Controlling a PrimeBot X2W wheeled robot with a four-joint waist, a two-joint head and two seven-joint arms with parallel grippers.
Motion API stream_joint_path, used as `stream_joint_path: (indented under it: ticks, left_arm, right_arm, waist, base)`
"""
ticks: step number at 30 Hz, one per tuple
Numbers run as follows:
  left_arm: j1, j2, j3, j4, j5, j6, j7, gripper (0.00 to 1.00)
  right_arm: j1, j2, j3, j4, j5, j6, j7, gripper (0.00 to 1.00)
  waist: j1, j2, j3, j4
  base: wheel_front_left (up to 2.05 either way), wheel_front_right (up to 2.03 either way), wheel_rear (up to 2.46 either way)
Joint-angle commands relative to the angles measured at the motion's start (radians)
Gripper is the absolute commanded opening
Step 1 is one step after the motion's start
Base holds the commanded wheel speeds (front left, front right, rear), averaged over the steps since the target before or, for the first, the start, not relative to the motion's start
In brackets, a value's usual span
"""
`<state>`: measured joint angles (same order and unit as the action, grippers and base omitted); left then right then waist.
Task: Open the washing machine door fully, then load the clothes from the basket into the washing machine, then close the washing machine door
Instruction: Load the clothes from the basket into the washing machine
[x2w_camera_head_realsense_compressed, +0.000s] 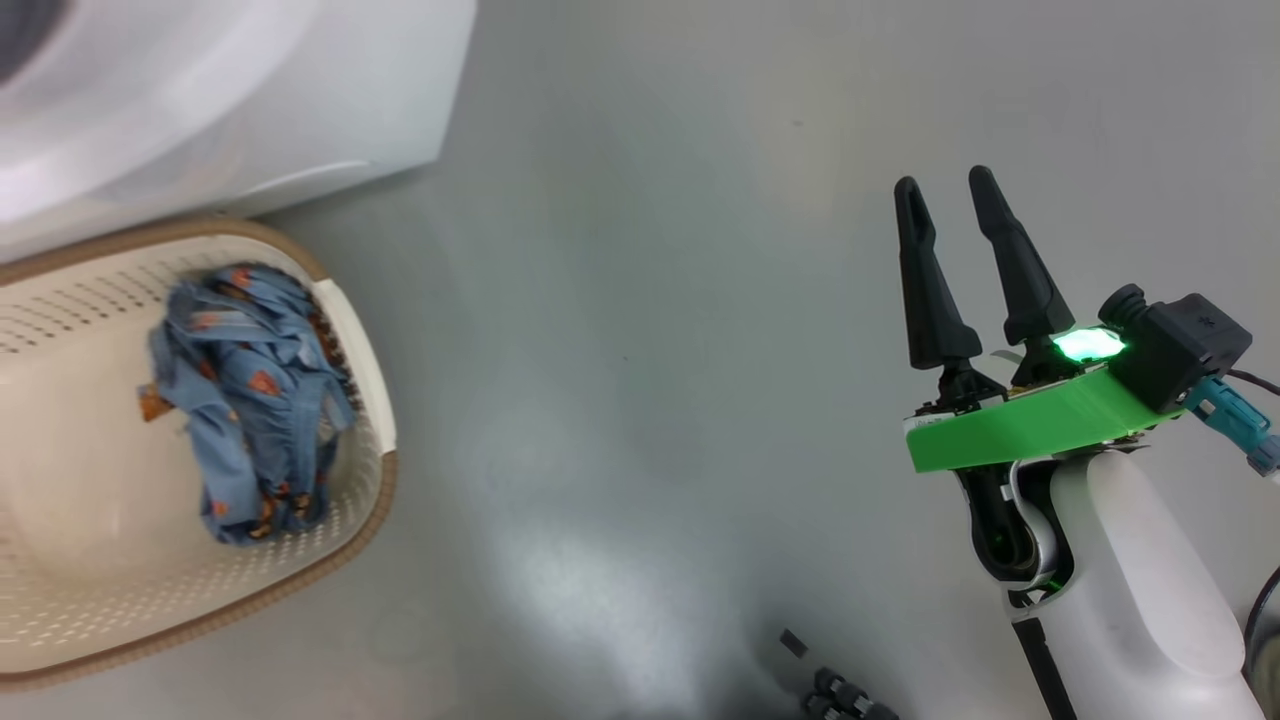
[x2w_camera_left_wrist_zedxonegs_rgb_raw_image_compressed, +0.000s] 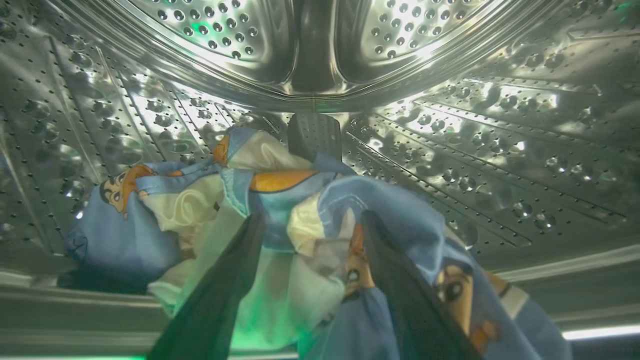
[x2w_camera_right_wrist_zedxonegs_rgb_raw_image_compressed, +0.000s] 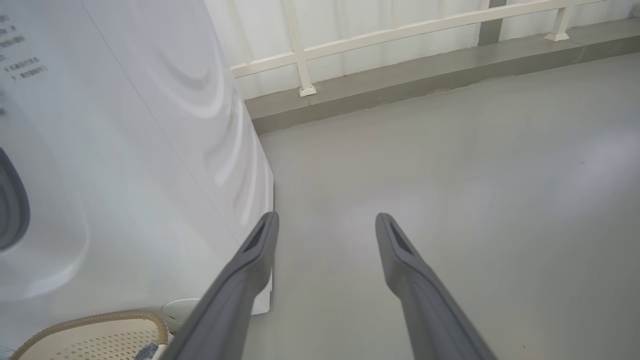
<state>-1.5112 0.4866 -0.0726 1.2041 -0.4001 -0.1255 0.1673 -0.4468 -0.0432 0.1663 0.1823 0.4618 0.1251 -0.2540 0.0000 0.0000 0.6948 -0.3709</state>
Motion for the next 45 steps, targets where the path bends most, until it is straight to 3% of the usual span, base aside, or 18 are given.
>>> stream_joint_path:
  ticks: [1, 15, 25, 45]
  left_arm:
    - [0.037, 0.035, -0.002, -0.029, -0.023, -0.005, -0.015, 1.0]
    - [0.356, -0.011, -0.09, -0.182, -0.206, -0.005, -0.196, 1.0]
    - [0.607, -0.055, -0.14, -0.306, -0.22, -0.005, -0.404, 1.0]
    - [1.125, -0.18, 0.031, -0.823, -0.127, 0.097, -0.429, 1.0]
  right_arm:
    - [0.011, -0.007, 0.014, -0.011, -0.013, 0.006, -0.008, 1.0]
    - [0.023, -0.017, 0.012, 0.038, -0.047, 0.006, -0.008, 1.0]
    - [0.054, -0.052, 0.017, 0.063, -0.047, 0.006, -0.008, 1.0]
    - [0.113, -0.092, 0.02, 0.079, -0.041, 0.006, -0.008, 1.0]
  waist:
    - [0.0, 0.0, -0.037, 0.031]
    - [0.0, 0.0, -0.224, 0.13]
    - [0.0, 0.0, -0.335, 0.201]
    - [0.0, 0.0, -0.456, 0.269]
  base:
    - [0.0, 0.0, 0.0]
    - [0.0, 0.0, 0.0]
    - [0.0, 0.0, 0.0]
    - [0.0, 0.0, 0.0]
